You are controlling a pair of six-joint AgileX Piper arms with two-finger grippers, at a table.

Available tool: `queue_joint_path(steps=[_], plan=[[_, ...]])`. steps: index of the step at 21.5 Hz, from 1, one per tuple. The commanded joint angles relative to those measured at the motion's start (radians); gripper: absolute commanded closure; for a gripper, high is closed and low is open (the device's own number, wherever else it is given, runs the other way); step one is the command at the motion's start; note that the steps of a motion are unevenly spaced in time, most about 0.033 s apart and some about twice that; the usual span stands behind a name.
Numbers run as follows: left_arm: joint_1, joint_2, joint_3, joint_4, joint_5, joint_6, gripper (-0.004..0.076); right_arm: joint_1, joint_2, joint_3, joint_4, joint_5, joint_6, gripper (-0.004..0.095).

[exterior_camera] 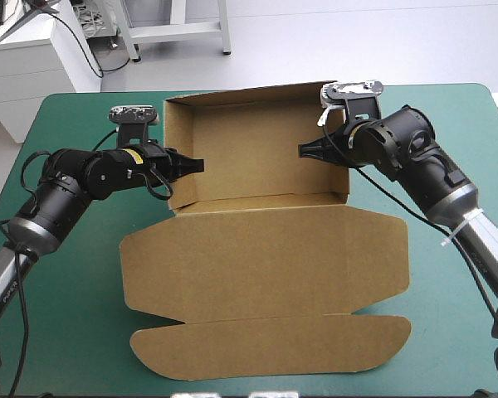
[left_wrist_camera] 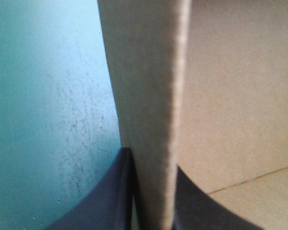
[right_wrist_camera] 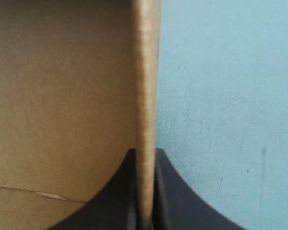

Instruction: Fold the box

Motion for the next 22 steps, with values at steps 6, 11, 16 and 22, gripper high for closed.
queue_joint_path(steps=[6,11,16,22], plan=[[-0.009,-0.017,-0.065,-0.035,0.011,0.058,0.0732,0.001,-0.037,-0.035,0.008,0.018,-0.013,0.0923],[-0.005,0.165,-0.252,0.046,0.228,0.015,0.0732,-0.001,-0.002,-0.037,0.060,0.056,-0.063,0.0923],[-0.007,0.368,-0.447,0.008,0.406,0.013,0.0732,-0.089,0.108,-0.039,0.139,0.120,-0.111,0.0923],[-0.007,0.473,-0.466,0.011,0.408,-0.040,0.0732,-0.178,0.230,-0.039,0.216,0.111,-0.194,0.0924]])
